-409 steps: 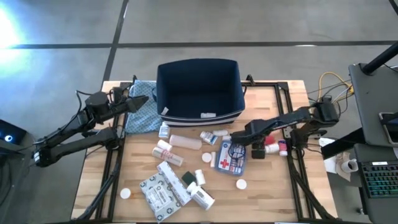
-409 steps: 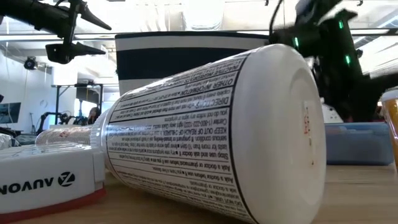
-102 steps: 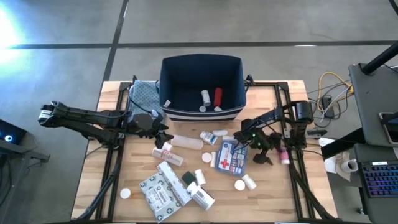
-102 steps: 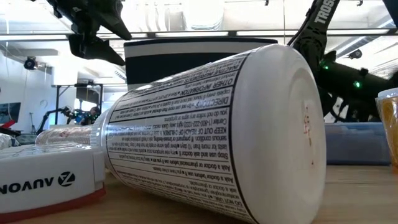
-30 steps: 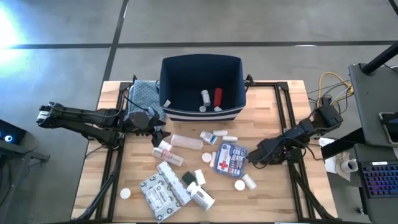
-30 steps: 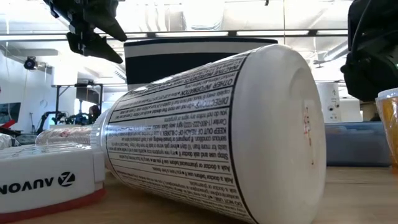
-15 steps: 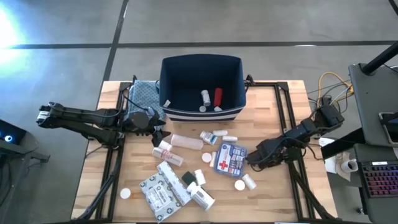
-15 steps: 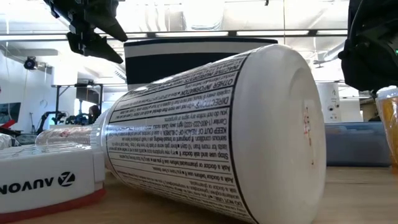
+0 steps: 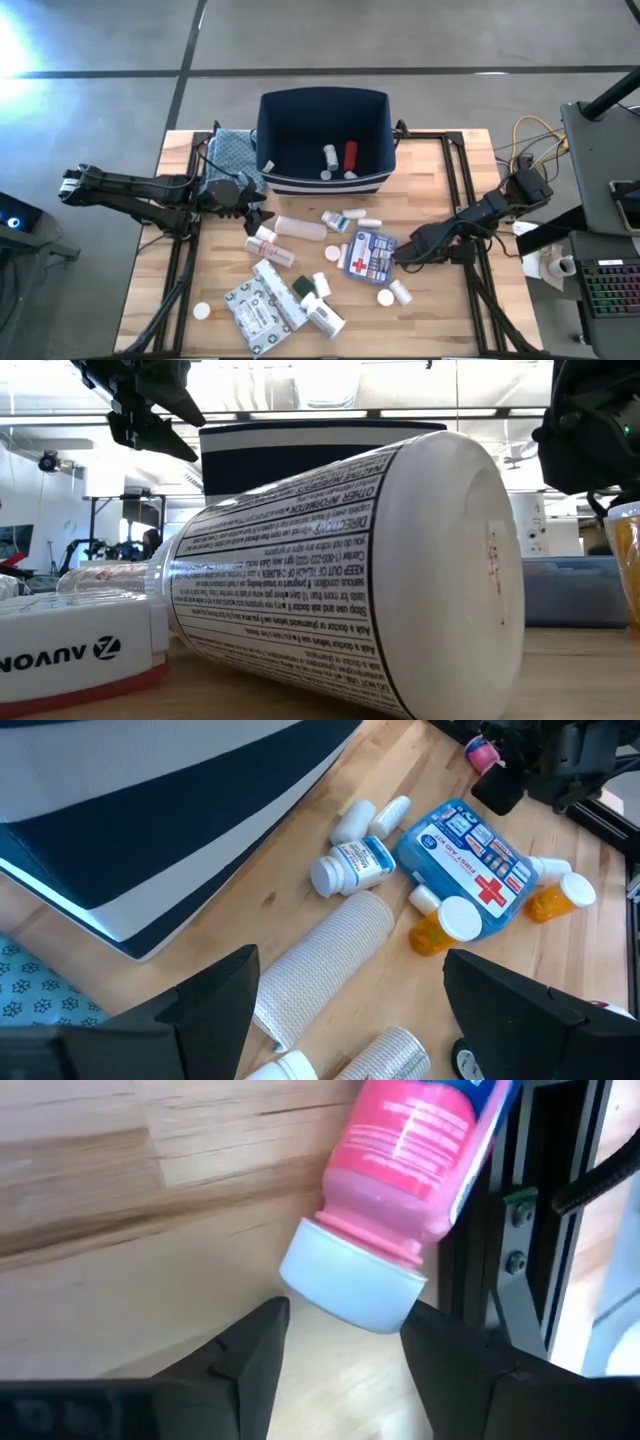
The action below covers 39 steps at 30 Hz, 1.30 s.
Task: Pick & place medical supplies in basket/bin
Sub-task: Put the pink pill bottle into the blue bin
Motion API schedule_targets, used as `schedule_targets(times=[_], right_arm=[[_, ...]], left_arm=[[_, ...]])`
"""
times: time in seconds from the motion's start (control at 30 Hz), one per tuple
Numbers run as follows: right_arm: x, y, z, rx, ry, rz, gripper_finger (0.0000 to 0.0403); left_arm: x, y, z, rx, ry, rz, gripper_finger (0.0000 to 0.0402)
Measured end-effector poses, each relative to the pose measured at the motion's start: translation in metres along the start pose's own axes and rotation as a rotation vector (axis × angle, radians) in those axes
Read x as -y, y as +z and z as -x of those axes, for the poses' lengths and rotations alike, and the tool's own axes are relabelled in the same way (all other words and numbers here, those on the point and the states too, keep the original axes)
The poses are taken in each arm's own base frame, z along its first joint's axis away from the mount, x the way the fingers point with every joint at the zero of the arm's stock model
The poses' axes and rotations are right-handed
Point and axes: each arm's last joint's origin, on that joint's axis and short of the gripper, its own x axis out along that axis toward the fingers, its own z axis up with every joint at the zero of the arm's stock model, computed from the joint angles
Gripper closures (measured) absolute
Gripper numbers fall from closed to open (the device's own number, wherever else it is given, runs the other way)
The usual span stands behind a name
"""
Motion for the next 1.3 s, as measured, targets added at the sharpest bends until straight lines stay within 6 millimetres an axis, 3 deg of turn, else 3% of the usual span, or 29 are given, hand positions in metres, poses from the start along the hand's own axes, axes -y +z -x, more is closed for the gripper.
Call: schedule_targets(times=[0.33, 0.6, 0.83, 0.97, 1.3], right_arm=[[0.0, 0.0, 0.002, 0.023, 0.008, 0.029, 0.02], [-0.008, -0.017, 0.037, 0.015, 0.129, 0.063, 0.0199], [0.009, -0.008, 0.049, 0.205, 0.021, -0.13, 0.0199], [0.009, -0.009, 0.051, 0.213, 0.057, -0.196, 0.0199], [0.012, -0.002, 0.03, 0.218, 0.009, -0.299, 0.0199]], left_arm=[[0.0, 0.0, 0.0, 0.0, 0.0, 0.0, 0.0107], [0.0, 0.0, 0.0, -0.001, 0.0, 0.015, 0.0107], [0.0, 0.0, 0.0, -0.001, 0.0, 0.009, 0.0107], [0.0, 0.0, 0.0, 0.0, -0.001, 0.006, 0.0107], [-0.002, 0.0, 0.005, 0.008, -0.007, -0.028, 0.0107]])
